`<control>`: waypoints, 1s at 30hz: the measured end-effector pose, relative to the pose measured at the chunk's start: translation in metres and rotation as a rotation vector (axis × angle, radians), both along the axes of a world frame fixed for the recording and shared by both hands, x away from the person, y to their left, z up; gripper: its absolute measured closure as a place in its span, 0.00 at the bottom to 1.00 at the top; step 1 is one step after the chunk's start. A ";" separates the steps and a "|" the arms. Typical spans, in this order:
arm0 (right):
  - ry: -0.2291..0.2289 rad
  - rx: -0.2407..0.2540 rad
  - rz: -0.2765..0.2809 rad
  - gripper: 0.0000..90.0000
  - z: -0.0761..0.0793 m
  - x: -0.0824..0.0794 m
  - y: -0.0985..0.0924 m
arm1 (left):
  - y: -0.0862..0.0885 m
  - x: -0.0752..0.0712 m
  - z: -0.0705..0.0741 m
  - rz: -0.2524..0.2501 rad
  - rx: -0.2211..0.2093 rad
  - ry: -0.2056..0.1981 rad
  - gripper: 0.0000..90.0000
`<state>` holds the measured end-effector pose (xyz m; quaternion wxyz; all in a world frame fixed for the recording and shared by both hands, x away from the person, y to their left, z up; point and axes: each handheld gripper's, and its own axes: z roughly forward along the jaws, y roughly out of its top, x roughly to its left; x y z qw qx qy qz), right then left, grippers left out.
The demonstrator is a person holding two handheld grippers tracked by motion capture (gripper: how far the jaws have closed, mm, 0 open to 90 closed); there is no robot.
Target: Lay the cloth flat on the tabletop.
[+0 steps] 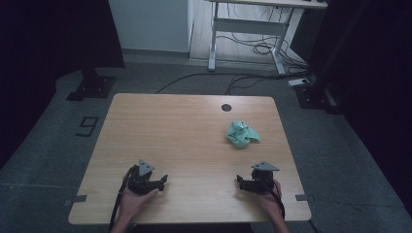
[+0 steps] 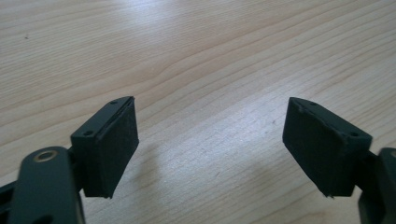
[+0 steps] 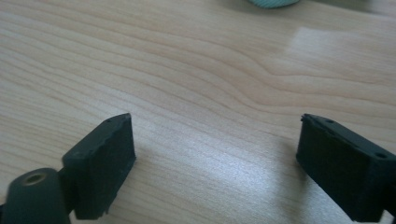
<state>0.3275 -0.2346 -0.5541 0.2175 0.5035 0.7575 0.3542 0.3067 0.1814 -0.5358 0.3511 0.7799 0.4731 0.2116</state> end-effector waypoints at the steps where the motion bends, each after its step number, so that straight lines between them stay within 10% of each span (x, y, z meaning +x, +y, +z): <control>1: -0.007 0.001 -0.005 0.14 0.000 -0.001 0.000 | 0.000 -0.001 0.000 0.001 -0.002 -0.012 0.23; 30: -0.066 0.079 -0.024 0.15 0.019 0.015 -0.001 | 0.008 -0.006 0.009 -0.022 -0.062 0.016 0.32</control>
